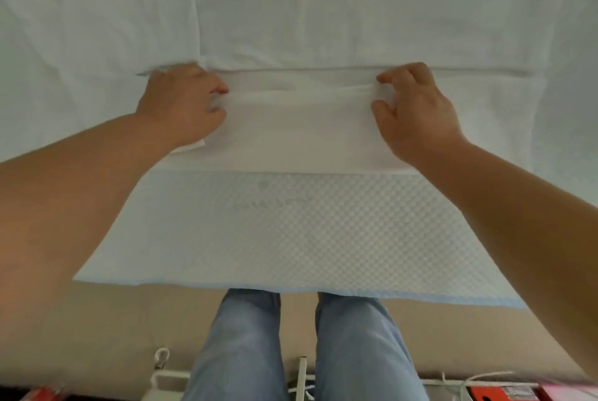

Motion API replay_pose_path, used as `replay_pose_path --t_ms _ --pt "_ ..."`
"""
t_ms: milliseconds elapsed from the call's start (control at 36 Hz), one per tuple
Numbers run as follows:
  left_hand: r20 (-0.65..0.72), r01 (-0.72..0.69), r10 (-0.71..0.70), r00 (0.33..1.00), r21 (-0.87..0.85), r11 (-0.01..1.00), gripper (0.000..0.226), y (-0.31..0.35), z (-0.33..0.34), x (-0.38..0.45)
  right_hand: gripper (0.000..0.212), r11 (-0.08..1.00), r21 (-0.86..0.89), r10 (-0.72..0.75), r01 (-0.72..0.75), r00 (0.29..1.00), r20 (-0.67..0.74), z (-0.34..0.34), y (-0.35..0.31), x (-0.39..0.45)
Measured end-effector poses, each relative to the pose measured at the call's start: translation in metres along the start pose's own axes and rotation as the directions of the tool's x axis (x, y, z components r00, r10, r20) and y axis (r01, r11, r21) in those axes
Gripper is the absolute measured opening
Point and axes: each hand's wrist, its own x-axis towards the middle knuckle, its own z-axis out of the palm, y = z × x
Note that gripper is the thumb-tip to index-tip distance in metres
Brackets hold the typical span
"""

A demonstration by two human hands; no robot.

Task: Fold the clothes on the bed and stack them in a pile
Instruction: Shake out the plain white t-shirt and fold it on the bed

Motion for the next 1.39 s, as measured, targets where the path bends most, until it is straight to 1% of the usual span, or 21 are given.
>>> replay_pose_path --t_ms 111,194,250,306,361,417,472,528,611,694,722,778,833,861,917,972,1000,1056,1111,1278,1389 --pt "-0.032 0.006 -0.005 0.999 0.025 1.000 0.047 -0.023 0.007 0.008 0.038 0.987 -0.153 0.051 -0.042 0.997 0.055 0.008 -0.014 0.020" --pt "-0.004 0.021 -0.021 1.000 0.052 0.998 0.052 -0.028 0.004 0.013 0.036 0.963 -0.266 0.082 -0.053 0.992 0.101 0.006 -0.018 0.025" --pt "-0.001 0.017 -0.016 1.000 0.061 0.998 0.045 -0.031 0.002 0.013 0.027 0.947 -0.317 0.099 -0.058 0.989 0.113 0.003 -0.019 0.024" --pt "-0.035 -0.005 0.005 0.999 0.001 1.000 0.030 -0.035 0.001 0.010 0.019 0.942 -0.329 0.100 -0.061 0.990 0.101 0.000 -0.020 0.023" --pt "-0.126 -0.041 0.023 0.992 -0.142 0.989 0.021 -0.039 0.001 0.005 0.013 0.948 -0.314 0.076 -0.055 0.996 0.056 -0.001 -0.021 0.021" --pt "-0.249 -0.065 0.000 0.968 -0.253 0.965 0.020 -0.043 0.004 0.001 0.010 0.960 -0.270 0.072 -0.077 0.997 -0.029 0.000 -0.023 0.018" --pt "-0.347 -0.037 -0.058 0.936 -0.261 0.965 0.027 -0.044 0.009 -0.001 0.008 0.971 -0.205 0.101 -0.121 0.989 -0.106 0.005 -0.025 0.016" --pt "-0.403 0.012 -0.107 0.909 -0.232 0.973 0.030 -0.042 0.017 0.001 0.008 0.975 -0.163 0.127 -0.152 0.980 -0.151 0.010 -0.026 0.016" --pt "-0.424 0.079 -0.166 0.890 -0.215 0.973 0.029 -0.033 0.030 0.005 0.012 0.975 -0.102 0.169 -0.195 0.961 -0.219 0.019 -0.028 0.018" --pt "-0.445 0.157 -0.247 0.860 -0.230 0.960 0.036 -0.023 0.034 0.005 0.023 0.977 -0.003 0.206 -0.215 0.939 -0.276 0.026 -0.031 0.016" --pt "-0.459 0.152 -0.252 0.852 -0.244 0.958 0.037 -0.018 0.033 0.003 0.026 0.977 0.033 0.211 -0.211 0.933 -0.292 0.027 -0.031 0.014" --pt "-0.502 0.070 -0.205 0.840 -0.276 0.959 0.037 -0.006 0.029 -0.003 0.032 0.985 0.073 0.175 -0.159 0.929 -0.326 0.026 -0.033 0.008" --pt "-0.541 -0.072 -0.090 0.836 -0.270 0.960 0.039 0.009 0.028 -0.009 0.035 0.998 0.002 0.057 -0.060 0.940 -0.336 0.027 -0.032 -0.003" --pt "-0.539 -0.136 -0.018 0.842 -0.245 0.960 0.043 0.017 0.029 -0.012 0.039 0.998 -0.062 -0.003 -0.017 0.952 -0.305 0.030 -0.030 -0.009" --pt "-0.465 -0.225 0.116 0.878 -0.186 0.956 0.054 0.034 0.034 -0.014 0.055 0.976 -0.214 -0.057 0.024 0.987 -0.149 0.037 -0.021 -0.020" --pt "-0.343 -0.274 0.218 0.914 -0.123 0.954 0.063 0.046 0.041 -0.012 0.066 0.940 -0.341 0.002 -0.003 1.000 -0.004 0.042 -0.005 -0.025" --pt "-0.287 -0.284 0.249 0.925 -0.088 0.955 0.066 0.050 0.045 -0.009 0.068 0.928 -0.373 0.031 -0.021 0.999 0.020 0.042 0.005 -0.024" --pt "-0.200 -0.261 0.249 0.948 -0.034 0.965 0.069 0.050 0.055 0.001 0.073 0.909 -0.412 0.078 -0.064 0.997 0.015 0.035 0.026 -0.020" --pt "-0.155 -0.211 0.207 0.966 -0.010 0.978 0.072 0.046 0.064 0.009 0.077 0.889 -0.447 0.110 -0.102 0.994 -0.008 0.027 0.046 -0.015" --pt "-0.214 -0.192 0.177 0.961 -0.051 0.980 0.079 0.059 0.062 0.004 0.078 0.893 -0.396 0.191 -0.216 0.976 -0.100 0.005 0.093 -0.024" --pt "-0.234 -0.275 0.252 0.939 -0.069 0.959 0.083 0.082 0.059 -0.004 0.081 0.887 -0.353 0.261 -0.298 0.954 -0.149 -0.004 0.116 -0.044"
